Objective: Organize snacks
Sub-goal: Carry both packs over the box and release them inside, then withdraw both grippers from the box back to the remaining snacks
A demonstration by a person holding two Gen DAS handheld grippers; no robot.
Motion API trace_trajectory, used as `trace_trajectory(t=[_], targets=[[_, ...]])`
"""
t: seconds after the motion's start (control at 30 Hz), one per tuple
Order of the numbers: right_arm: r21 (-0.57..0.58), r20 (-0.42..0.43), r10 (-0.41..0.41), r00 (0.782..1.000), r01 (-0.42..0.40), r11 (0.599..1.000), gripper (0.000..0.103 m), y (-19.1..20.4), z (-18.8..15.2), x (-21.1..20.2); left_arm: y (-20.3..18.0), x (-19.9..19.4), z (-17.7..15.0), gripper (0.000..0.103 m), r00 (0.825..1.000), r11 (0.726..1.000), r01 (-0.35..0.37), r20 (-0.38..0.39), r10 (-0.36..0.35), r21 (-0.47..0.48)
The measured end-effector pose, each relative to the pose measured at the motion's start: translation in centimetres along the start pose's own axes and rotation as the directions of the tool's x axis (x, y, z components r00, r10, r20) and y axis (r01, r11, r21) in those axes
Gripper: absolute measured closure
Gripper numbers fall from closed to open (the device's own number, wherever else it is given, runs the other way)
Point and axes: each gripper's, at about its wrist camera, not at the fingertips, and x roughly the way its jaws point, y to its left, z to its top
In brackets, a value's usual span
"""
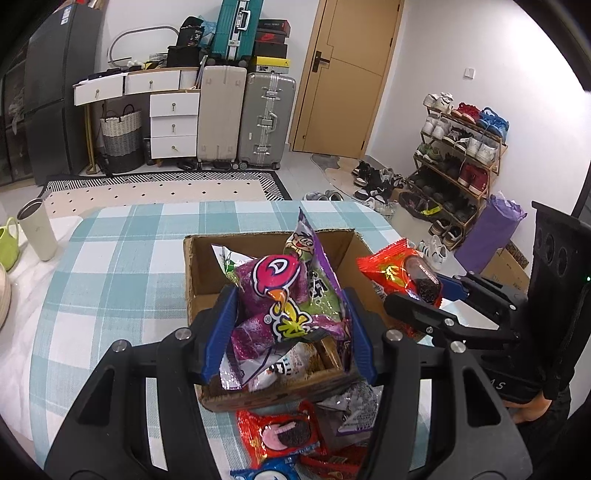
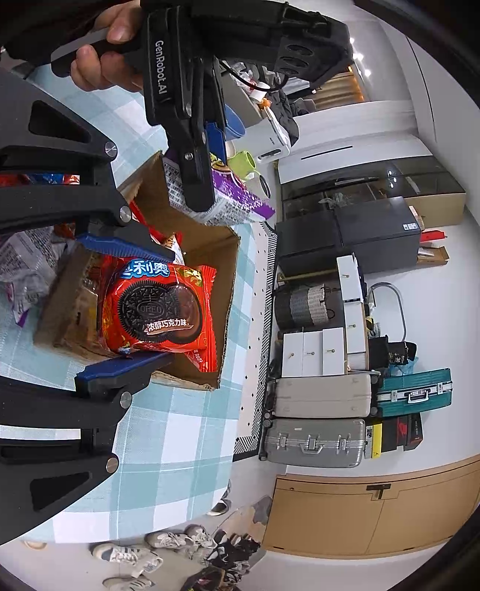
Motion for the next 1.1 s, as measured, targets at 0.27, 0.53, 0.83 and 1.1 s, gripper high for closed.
trace_trajectory(t=[0.27, 0.53, 0.83, 1.1], targets=[[-0.01, -0.014, 0.014, 1.0, -0.014, 1.0, 0.056, 0.0, 0.1, 1.6, 0.0, 2.6, 0.7, 0.049, 1.0, 1.0, -0.003, -0.018, 0.004, 0.012], [-0.024, -0.043, 0.01, 0.999, -0.011, 1.0, 0.056, -0.1, 0.0, 3.4, 0.6, 4.8, 0.7, 0.049, 0.999, 1.0, -0.001, -0.037, 0.001, 0.002], [-0.054, -0.058, -0.013, 0.998, 0.01, 0.998, 0.054, -0.7, -0.2, 5.0, 1.1, 8.2, 0.0, 0.049, 0.996, 0.999, -0.027, -0.085, 0.028, 0.018], [-0.078, -0.024, -0.027, 0.999, 0.025, 0.997, 0.022, -0.3, -0.5, 3.6, 2.0, 10.0, -0.7, 0.041, 0.991, 0.998, -0.054, -0.122, 0.055, 0.012]])
